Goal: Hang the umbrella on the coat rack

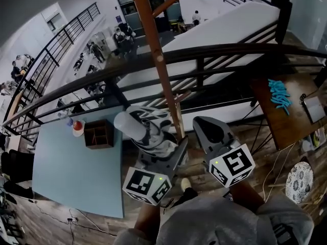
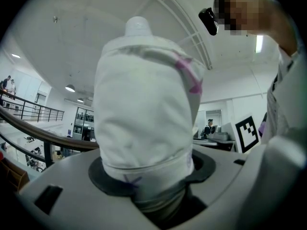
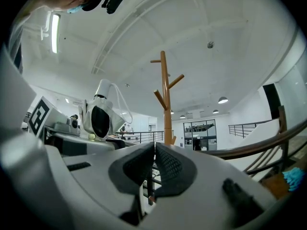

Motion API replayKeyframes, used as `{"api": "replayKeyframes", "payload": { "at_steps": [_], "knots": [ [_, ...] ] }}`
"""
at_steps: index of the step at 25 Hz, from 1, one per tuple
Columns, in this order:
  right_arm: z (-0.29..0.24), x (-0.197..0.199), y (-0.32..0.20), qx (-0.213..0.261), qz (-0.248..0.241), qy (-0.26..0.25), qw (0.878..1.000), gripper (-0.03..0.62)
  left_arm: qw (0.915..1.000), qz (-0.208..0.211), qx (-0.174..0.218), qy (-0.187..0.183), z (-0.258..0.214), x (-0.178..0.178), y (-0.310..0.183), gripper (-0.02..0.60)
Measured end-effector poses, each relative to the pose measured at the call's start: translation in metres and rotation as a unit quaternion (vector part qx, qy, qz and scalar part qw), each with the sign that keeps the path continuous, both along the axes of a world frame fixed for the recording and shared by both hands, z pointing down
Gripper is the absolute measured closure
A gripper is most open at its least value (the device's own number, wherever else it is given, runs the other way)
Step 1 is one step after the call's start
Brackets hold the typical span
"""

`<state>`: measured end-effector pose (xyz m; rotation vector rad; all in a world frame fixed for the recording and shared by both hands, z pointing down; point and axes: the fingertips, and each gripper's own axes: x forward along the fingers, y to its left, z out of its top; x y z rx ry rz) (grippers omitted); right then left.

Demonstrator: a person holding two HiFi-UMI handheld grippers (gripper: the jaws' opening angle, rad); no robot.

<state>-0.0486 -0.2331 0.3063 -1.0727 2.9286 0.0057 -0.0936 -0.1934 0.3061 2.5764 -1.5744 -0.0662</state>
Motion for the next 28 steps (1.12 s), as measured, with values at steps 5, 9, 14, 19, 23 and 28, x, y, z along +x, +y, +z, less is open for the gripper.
{"api": "replayKeyframes", "payload": {
  "at_steps": [5,9,14,19,23,28],
  "knots": [
    [-0.011,-0.010,-0.018,0.005,0.010,0.001,1.000,0.569,1.0000,0.004,0.008,0.000,-0.013,-0.014,-0.019,0.297],
    [-0.019,-0.022,-0.021,0.011,0.014,0.002,1.000,0.569,0.9996,0.021,0.017,-0.007,-0.024,-0.020,-0.020,0.296],
    [-0.027,-0.029,-0.037,0.024,0.021,-0.002,1.000,0.569,0.9984,0.044,0.030,-0.017,-0.034,-0.019,-0.035,0.298],
    [-0.032,-0.036,-0.050,0.030,0.032,-0.005,0.999,0.569,0.9974,0.059,0.032,-0.024,-0.037,-0.025,-0.047,0.298],
    [-0.033,-0.042,-0.060,0.036,0.037,-0.007,0.999,0.569,0.9955,0.081,0.038,-0.030,-0.041,-0.024,-0.057,0.296],
    [-0.029,-0.035,-0.076,0.040,0.047,-0.008,0.998,0.569,0.9916,0.114,0.051,-0.033,-0.051,-0.014,-0.069,0.296]
  ]
}}
